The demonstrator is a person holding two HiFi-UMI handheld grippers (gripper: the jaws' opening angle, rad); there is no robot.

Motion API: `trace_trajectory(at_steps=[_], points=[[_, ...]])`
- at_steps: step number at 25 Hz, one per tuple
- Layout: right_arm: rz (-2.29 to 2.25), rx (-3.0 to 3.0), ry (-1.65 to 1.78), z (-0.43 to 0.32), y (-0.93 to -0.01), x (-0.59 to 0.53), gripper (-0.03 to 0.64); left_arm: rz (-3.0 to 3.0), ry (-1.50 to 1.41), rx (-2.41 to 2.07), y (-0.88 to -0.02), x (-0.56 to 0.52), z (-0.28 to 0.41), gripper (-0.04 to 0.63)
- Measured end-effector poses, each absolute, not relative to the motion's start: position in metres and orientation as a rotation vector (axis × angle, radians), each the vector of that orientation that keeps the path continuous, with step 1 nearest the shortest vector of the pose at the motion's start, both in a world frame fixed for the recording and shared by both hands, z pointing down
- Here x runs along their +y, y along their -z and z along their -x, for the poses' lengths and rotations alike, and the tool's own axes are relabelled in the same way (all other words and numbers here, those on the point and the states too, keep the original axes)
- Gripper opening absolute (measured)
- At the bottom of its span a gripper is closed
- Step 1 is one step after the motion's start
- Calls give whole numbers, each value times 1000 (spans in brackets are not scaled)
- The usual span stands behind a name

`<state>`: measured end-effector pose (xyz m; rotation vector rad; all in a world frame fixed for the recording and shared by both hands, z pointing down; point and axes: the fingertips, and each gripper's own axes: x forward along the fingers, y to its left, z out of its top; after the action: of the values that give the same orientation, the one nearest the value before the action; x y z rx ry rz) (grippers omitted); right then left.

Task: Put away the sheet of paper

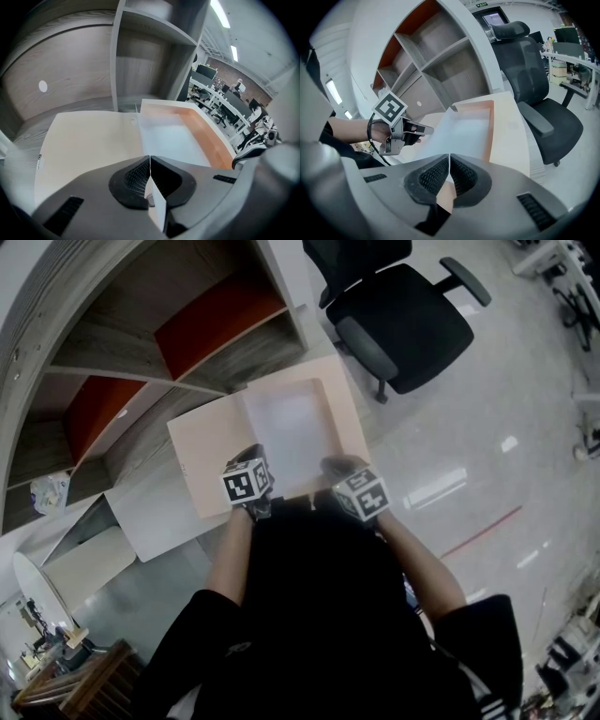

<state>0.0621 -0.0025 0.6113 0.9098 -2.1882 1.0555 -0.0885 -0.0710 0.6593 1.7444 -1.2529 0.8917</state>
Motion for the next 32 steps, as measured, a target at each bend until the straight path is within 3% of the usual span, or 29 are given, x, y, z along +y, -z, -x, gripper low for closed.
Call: trace_trajectory(at_steps=[32], points=[[-915, -2210, -1020, -77, -614, -12, 25, -1722, -852, -1240, -674, -72, 68, 46]])
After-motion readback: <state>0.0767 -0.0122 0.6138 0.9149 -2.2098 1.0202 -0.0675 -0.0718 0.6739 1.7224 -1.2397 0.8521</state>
